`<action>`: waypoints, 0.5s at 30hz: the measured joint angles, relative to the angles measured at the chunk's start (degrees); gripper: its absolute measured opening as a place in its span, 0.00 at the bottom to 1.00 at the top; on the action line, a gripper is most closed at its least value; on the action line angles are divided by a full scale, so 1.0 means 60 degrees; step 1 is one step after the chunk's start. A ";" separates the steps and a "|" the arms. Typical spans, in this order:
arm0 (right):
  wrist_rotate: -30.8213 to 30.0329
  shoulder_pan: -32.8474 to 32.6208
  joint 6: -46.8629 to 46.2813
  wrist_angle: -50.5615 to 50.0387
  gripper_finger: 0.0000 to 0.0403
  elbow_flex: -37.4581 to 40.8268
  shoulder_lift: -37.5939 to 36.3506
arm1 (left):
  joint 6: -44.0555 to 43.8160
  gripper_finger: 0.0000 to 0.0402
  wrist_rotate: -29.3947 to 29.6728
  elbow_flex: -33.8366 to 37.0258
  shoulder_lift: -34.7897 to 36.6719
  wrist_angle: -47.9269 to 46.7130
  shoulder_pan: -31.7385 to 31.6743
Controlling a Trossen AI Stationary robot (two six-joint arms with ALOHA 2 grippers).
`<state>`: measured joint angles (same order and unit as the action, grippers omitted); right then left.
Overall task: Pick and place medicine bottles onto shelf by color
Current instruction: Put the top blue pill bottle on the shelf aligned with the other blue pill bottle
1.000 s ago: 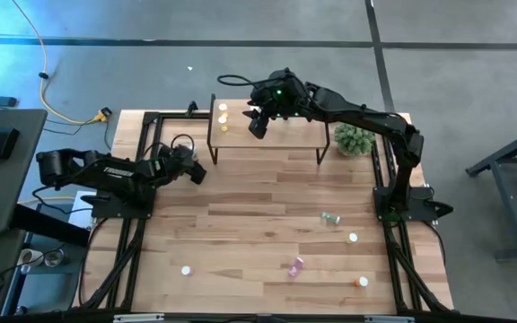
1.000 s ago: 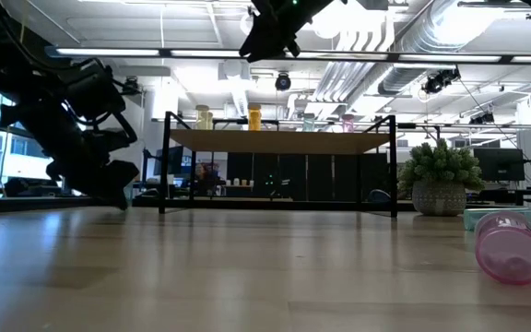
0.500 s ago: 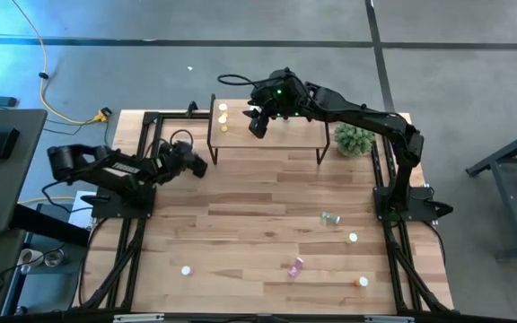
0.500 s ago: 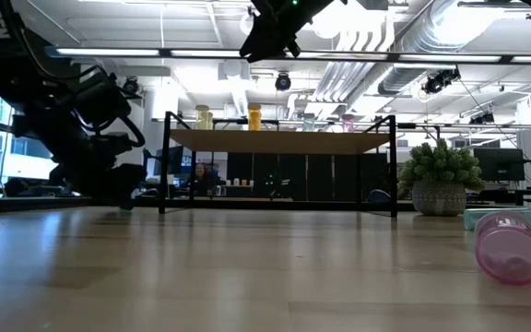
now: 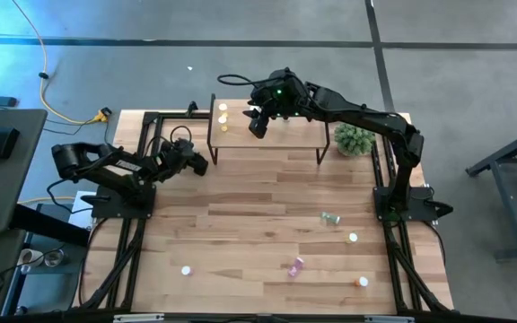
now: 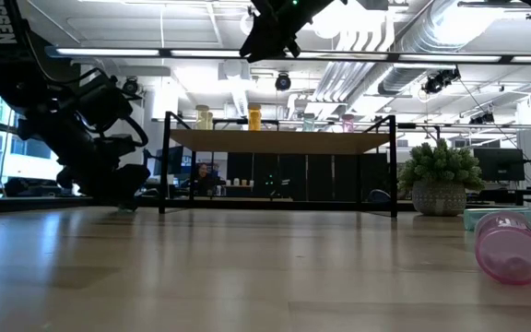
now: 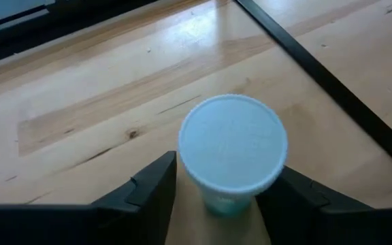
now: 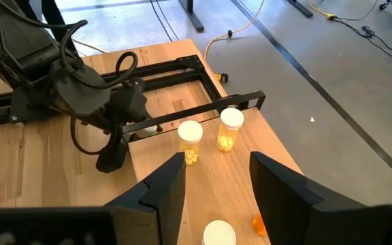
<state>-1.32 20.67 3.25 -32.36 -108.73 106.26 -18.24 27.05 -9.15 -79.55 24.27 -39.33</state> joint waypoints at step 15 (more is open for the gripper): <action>0.0000 0.0058 -0.0066 -0.0126 0.39 -0.0002 0.0000 | 0.0580 0.23 -0.0042 0.0000 0.0000 -0.0033 -0.0007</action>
<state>-1.32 21.02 2.85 -33.11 -108.74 106.26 -14.76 26.80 -9.15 -79.55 24.08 -39.38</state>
